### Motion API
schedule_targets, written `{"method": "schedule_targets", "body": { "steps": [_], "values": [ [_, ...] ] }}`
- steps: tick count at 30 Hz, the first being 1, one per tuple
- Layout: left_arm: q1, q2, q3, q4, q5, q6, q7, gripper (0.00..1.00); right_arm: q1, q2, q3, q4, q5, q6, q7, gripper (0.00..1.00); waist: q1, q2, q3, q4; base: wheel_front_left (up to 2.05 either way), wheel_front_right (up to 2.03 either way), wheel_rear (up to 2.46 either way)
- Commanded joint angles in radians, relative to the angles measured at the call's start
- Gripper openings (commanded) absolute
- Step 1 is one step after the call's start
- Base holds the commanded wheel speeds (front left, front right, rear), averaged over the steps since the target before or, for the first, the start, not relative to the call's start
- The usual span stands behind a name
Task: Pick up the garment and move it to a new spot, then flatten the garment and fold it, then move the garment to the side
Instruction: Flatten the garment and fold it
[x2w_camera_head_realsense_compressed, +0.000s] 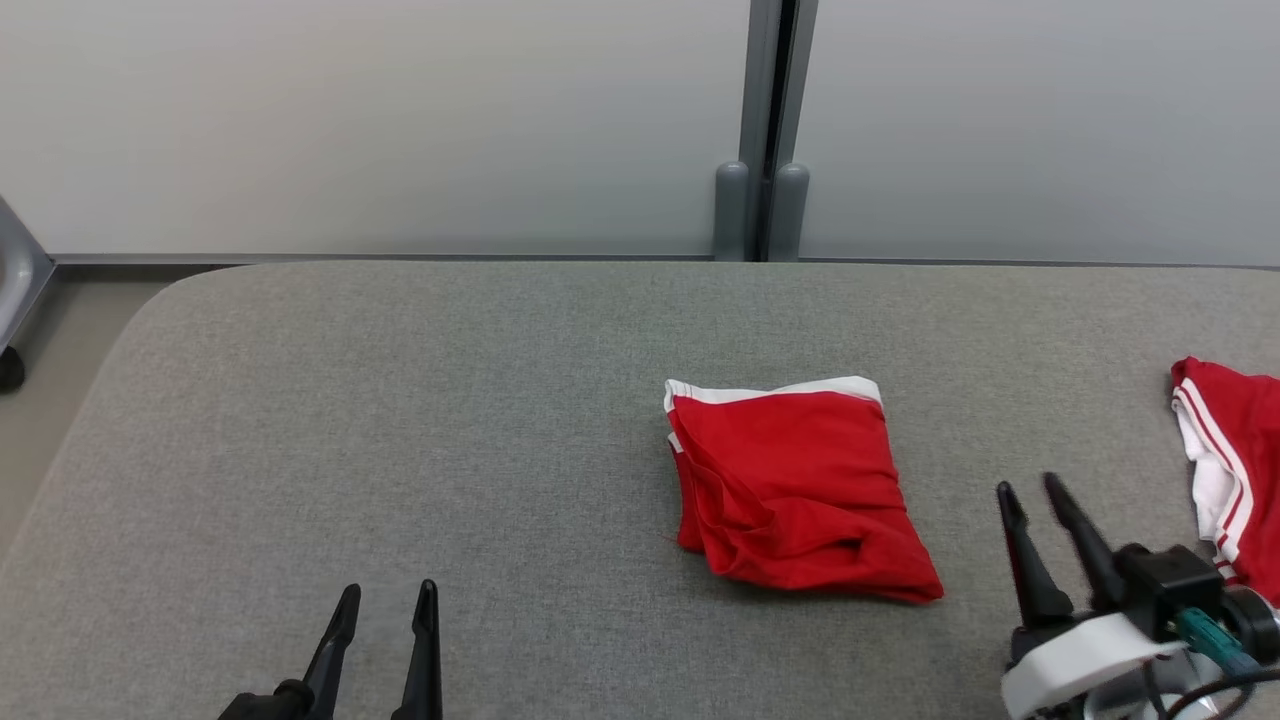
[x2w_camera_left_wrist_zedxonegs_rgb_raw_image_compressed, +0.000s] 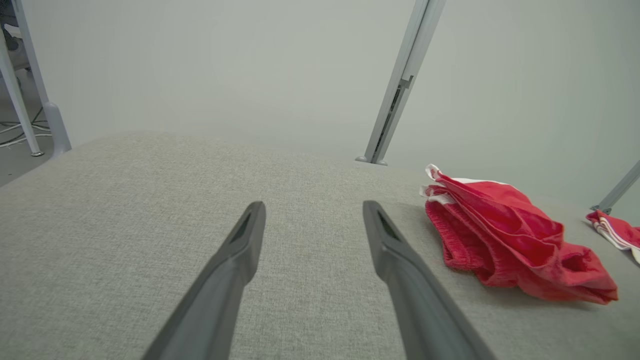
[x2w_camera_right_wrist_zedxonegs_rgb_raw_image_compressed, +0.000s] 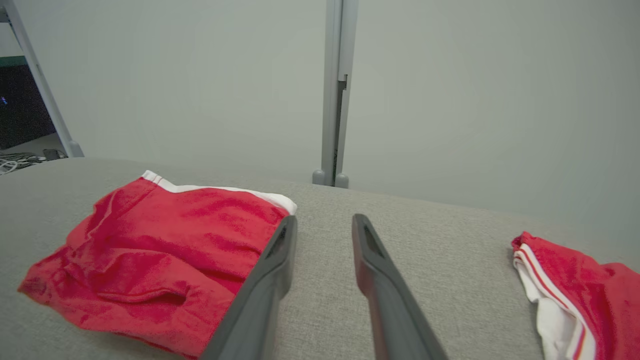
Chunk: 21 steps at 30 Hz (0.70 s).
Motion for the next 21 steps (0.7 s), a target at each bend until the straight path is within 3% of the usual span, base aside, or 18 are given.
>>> {"method": "schedule_targets", "body": {
  "steps": [1,3,9,14,21],
  "values": [
    [-0.02,0.004,-0.002,0.002,0.006,-0.008,-0.001,1.0,-0.033,-0.013,0.031,0.029,0.013,0.002,-0.005,0.22,0.0,0.0,0.012,0.013,0.0,0.0,0.0],
    [-0.025,0.004,-0.004,0.005,0.008,-0.009,-0.001,1.0,-0.095,-0.028,0.105,0.084,0.026,0.002,-0.005,0.0,0.0,0.0,0.02,0.026,0.0,0.0,0.0],
    [-0.036,0.003,-0.014,0.011,0.003,-0.01,-0.001,1.0,-0.275,-0.059,0.27,0.317,0.051,0.001,-0.004,0.0,0.0,0.0,0.036,0.063,0.0,0.0,0.0],
    [-0.042,0.003,-0.029,0.013,-0.007,-0.004,-0.001,1.0,-0.368,-0.06,0.334,0.498,0.057,0.001,0.003,0.0,0.0,0.0,0.048,0.093,0.0,0.0,0.0],
    [-0.048,0.003,-0.031,0.01,-0.017,0.006,-0.001,1.0,-0.405,-0.024,0.455,0.584,0.102,0.001,-0.004,0.0,0.0,0.0,0.066,0.112,0.0,0.0,0.0]
  ]
}}
